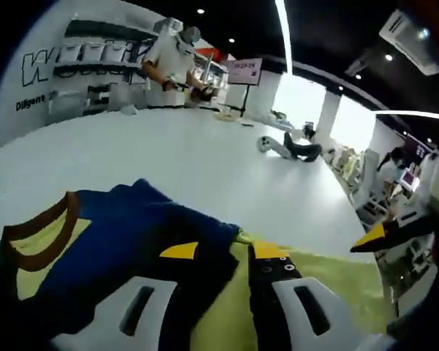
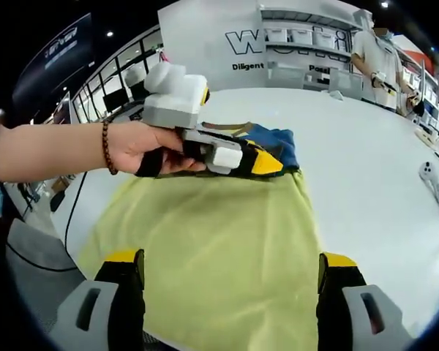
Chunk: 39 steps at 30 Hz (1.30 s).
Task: Fold the garment on the visible template until the final outline fits inside the template.
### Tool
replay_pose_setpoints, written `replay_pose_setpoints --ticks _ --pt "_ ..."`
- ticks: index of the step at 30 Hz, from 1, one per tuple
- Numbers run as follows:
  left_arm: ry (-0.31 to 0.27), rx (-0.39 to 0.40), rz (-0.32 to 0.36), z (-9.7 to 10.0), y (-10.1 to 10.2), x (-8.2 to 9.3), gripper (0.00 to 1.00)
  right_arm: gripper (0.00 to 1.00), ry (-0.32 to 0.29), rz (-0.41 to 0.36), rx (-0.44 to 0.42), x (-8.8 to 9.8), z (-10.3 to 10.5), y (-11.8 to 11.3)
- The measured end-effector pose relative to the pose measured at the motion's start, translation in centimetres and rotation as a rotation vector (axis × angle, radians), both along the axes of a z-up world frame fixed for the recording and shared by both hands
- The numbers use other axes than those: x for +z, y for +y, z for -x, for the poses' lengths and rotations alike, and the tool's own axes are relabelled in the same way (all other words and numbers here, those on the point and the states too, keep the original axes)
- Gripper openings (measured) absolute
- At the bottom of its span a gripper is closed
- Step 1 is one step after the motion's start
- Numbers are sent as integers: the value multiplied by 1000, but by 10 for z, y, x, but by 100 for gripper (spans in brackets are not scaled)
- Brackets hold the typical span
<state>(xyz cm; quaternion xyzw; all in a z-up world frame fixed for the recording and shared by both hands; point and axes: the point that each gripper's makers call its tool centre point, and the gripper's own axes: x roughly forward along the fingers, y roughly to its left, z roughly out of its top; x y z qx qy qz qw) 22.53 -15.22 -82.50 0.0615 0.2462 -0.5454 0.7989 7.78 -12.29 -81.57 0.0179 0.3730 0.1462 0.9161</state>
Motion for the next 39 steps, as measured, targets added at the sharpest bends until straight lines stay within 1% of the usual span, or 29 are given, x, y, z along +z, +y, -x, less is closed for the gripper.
replay_pose_setpoints --ticks 1,3,4,6,7,9,10,14,17,19,20,21,22,24,25,26,27,28,30,31,33,34,35,39 --pt "-44 -11 -26 0 2 0 19 97 0 -1 1 0 0 0" --pt "-66 -31 -55 2 2 -3 17 97 0 -1 0 0 0 0" --pt "-61 -37 -55 4 1 -4 17 97 0 0 -1 0 0 0" --pt "-93 -60 -71 4 1 -6 13 97 2 0 -4 0 0 -1" --pt "-125 -70 -89 3 2 -7 11 97 3 0 -5 0 0 -2" --pt "-131 -82 -96 6 2 -7 7 97 4 2 -6 -1 1 -3" --pt "-134 -90 -104 6 2 -9 7 97 5 4 -7 -1 1 -4" --pt "-156 -117 -136 10 2 -14 10 97 6 5 -9 -1 1 -5" --pt "-176 -122 -157 9 4 -17 8 97 5 2 -12 -1 0 -5" --pt "-176 -121 -154 9 3 -16 6 97 6 1 -11 -1 0 -4" --pt "-166 -106 -155 7 4 -17 4 97 6 1 -10 -1 1 -3" --pt "-123 -81 -136 7 3 -17 3 97 7 1 -10 -2 1 -3" --pt "-105 -87 -118 8 1 -16 2 97 8 2 -9 -2 1 -3" --pt "-133 -95 -135 7 3 -17 0 97 10 2 -10 -2 2 -3" --pt "-130 -94 -133 8 2 -16 0 97 10 1 -11 -2 2 -3" --pt "-141 -75 -130 5 4 -13 0 97 11 1 -12 -2 2 -4" --pt "-128 -67 -117 5 4 -11 0 97 12 1 -13 -2 2 -4" --pt "-79 -49 -81 8 1 -10 0 97 13 -1 -13 -2 2 -4" --pt "-115 -64 -108 8 2 -13 0 97 13 -3 -13 -3 2 -4" --pt "-167 -88 -147 6 4 -14 0 97 14 -3 -12 -2 2 -4" --pt "-225 -103 -173 5 4 -13 0 97 11 -2 -13 -1 1 -4" --pt "-253 -119 -190 6 4 -12 2 97 8 -3 -13 -1 1 -4" --pt "-252 -128 -189 7 3 -12 7 97 9 -3 -12 -1 1 -4" --pt "-236 -127 -180 8 2 -13 10 97 15 -4 -11 -2 2 -4"
